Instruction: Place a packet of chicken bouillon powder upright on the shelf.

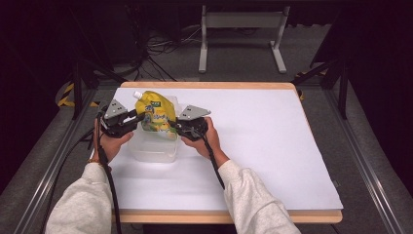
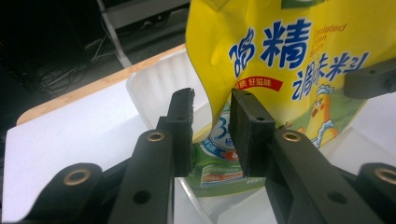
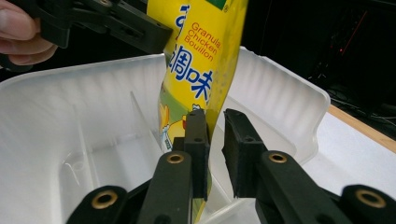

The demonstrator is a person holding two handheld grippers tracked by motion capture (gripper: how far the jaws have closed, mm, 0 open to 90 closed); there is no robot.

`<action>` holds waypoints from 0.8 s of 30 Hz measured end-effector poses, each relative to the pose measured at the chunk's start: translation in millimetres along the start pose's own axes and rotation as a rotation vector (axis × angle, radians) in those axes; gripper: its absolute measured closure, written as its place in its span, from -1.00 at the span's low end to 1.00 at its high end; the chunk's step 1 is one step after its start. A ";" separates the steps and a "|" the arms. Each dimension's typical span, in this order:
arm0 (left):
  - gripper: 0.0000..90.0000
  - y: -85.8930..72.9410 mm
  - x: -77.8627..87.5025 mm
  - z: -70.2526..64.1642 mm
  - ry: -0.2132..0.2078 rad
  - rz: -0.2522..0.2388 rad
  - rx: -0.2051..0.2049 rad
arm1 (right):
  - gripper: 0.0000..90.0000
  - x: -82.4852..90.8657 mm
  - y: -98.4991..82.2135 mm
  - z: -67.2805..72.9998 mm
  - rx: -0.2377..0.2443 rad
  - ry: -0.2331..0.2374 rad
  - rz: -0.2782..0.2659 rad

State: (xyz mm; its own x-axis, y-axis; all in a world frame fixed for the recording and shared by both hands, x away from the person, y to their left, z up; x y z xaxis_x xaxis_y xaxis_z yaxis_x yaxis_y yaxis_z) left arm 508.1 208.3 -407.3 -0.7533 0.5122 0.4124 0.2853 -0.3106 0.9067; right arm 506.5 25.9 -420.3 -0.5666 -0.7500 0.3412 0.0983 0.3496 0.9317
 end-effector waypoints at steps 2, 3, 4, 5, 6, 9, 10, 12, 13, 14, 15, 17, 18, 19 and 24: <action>0.53 -0.6 2.3 -0.8 0.007 0.001 0.006 | 0.75 0.5 0.4 -0.3 -0.001 -0.003 0.000; 0.53 -0.5 3.4 -1.4 0.003 -0.003 -0.003 | 0.73 1.0 1.0 -0.8 -0.002 -0.006 0.000; 0.52 -0.5 5.1 -2.3 0.006 -0.010 -0.002 | 0.72 1.2 1.4 -0.9 0.000 -0.006 -0.001; 0.50 -0.9 6.5 -3.0 0.007 -0.012 0.002 | 0.72 1.7 2.1 -0.7 -0.003 -0.008 -0.001; 0.50 -1.5 8.0 -3.6 0.010 -0.014 0.003 | 0.71 2.2 2.6 -0.5 -0.003 -0.009 -0.003; 0.44 -3.6 11.1 -4.9 0.014 -0.015 0.005 | 0.68 3.8 4.1 -0.7 -0.007 -0.013 -0.005; 0.42 -4.1 12.2 -5.6 0.009 -0.014 0.013 | 0.67 4.5 4.6 -0.9 -0.005 -0.013 -0.005; 0.37 -3.6 17.4 -5.6 0.010 -0.025 0.024 | 0.64 6.8 6.0 -1.3 -0.009 -0.017 -0.004; 0.37 -3.3 19.4 -5.9 0.007 -0.031 0.035 | 0.63 8.1 6.9 -1.7 -0.007 -0.018 -0.006; 0.35 -3.9 21.6 -6.3 0.003 -0.026 0.043 | 0.61 9.2 7.5 -2.1 -0.007 -0.022 -0.005; 0.31 -3.9 21.6 -6.3 0.003 -0.026 0.043 | 0.61 9.2 7.5 -2.1 -0.007 -0.022 -0.005; 0.26 -4.4 23.2 -7.7 0.018 -0.023 0.033 | 0.59 11.7 8.4 -2.7 -0.005 -0.021 -0.002; 0.22 -4.9 24.2 -9.5 0.024 -0.021 0.018 | 0.59 12.9 8.7 -2.8 -0.006 -0.024 0.000; 0.20 -5.4 24.6 -11.0 0.024 -0.016 0.017 | 0.57 14.5 9.1 -3.1 -0.004 -0.027 -0.001; -0.02 -7.3 28.4 -20.4 0.047 -0.003 0.016 | 0.52 20.4 7.5 -5.3 0.010 -0.036 0.014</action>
State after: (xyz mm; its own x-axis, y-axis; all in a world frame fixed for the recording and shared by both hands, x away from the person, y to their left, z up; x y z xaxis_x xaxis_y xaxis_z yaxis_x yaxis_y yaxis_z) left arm 472.4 208.7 -404.0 -0.7811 0.4750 0.4053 0.2917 -0.2962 0.9095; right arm 500.1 10.2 -405.7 -0.5940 -0.7246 0.3495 0.0981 0.3660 0.9254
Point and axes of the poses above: each handheld gripper's, and its own axes: x roughly backward along the jaws, y roughly out of its top, z roughly to its left, the point moved 7 cm from there along -x, roughly forward along the jaws, and after that the axes turned 2 degrees about -z, right-handed, at the moved point
